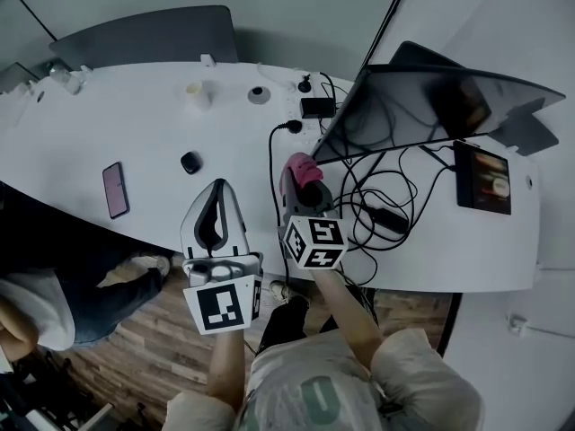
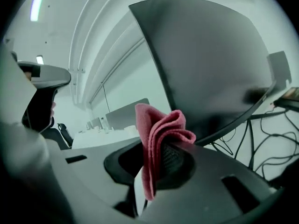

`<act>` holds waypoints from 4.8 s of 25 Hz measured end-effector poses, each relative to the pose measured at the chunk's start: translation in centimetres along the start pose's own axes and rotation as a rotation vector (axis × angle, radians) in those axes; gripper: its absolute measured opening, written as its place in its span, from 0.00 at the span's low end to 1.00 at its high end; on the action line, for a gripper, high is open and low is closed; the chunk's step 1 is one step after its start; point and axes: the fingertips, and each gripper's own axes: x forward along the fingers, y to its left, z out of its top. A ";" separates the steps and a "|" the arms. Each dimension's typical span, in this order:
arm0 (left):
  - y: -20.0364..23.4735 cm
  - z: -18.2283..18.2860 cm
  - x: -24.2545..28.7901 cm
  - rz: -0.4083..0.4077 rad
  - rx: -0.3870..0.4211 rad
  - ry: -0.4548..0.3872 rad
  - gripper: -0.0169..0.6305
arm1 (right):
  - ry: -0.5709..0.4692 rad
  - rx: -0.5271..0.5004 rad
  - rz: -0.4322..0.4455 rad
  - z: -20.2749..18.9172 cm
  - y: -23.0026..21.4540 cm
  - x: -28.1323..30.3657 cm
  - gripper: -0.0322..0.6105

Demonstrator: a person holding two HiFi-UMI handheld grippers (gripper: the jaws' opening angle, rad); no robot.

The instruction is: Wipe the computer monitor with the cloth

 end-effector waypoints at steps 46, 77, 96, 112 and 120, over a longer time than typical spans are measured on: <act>-2.1 11.4 1.2 0.008 -0.029 -0.190 0.05 | -0.462 -0.494 0.068 29.0 9.5 -9.4 0.13; -6.8 12.8 0.5 -0.090 -0.005 -0.130 0.05 | -0.002 -2.024 0.248 29.6 8.2 -9.6 0.13; -23.4 11.5 5.8 -0.057 -0.035 -0.152 0.05 | 0.025 -2.019 0.260 34.8 -10.2 -12.2 0.13; -46.4 10.5 13.9 -0.187 -0.033 -0.112 0.05 | 0.190 -1.916 0.089 43.7 -39.0 -17.3 0.13; -53.0 10.7 17.1 -0.252 -0.016 -0.107 0.05 | 0.208 -1.817 0.057 46.2 -46.6 -18.2 0.13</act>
